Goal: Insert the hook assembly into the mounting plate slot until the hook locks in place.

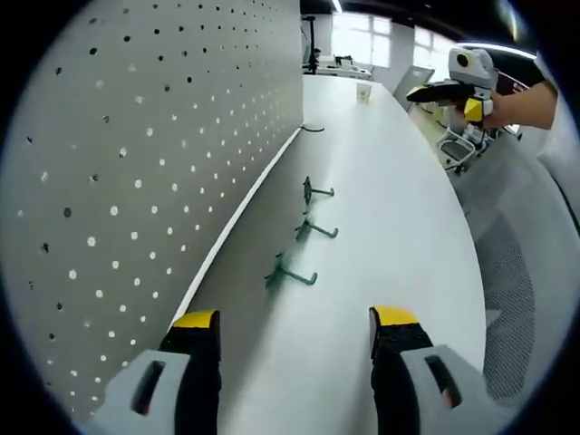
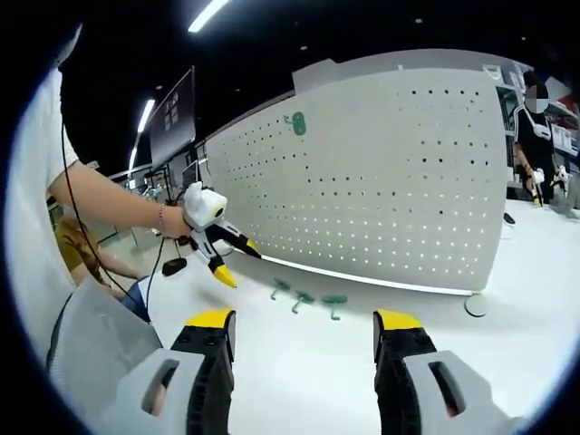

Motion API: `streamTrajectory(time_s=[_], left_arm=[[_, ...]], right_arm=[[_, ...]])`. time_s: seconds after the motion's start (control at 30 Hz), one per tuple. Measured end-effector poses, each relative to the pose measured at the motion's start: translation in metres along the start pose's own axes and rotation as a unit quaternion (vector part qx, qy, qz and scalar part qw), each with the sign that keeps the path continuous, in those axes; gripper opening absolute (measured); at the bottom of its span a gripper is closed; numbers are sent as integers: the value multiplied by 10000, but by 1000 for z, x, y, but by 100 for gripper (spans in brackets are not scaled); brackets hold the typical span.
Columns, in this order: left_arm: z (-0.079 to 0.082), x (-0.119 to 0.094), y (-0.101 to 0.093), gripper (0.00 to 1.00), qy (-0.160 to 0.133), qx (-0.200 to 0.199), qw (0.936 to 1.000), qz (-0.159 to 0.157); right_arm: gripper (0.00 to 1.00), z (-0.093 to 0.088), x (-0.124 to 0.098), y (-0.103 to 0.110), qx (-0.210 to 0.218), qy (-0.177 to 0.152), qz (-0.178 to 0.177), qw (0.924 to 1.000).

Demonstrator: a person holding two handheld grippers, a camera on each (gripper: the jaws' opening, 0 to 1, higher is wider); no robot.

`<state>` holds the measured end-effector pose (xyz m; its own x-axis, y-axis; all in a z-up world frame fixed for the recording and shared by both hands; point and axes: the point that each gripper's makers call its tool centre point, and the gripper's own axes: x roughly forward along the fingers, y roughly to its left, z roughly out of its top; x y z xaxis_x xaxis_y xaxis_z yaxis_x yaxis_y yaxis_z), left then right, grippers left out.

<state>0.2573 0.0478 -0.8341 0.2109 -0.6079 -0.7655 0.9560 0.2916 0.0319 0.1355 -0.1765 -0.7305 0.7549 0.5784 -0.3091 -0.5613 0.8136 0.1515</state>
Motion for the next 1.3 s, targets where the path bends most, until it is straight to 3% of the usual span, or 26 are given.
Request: streamTrajectory(time_s=[0.5, 1.3], left_arm=[[-4, 19, 1, 67, 384, 460, 9975, -370], [-2, 51, 4, 65, 1022, 1147, 9842, -886]], right_arm=[[60, -6, -1, 5, -6, 83, 40, 10000], [59, -17, -8, 4, 51, 199, -32, 9998]])
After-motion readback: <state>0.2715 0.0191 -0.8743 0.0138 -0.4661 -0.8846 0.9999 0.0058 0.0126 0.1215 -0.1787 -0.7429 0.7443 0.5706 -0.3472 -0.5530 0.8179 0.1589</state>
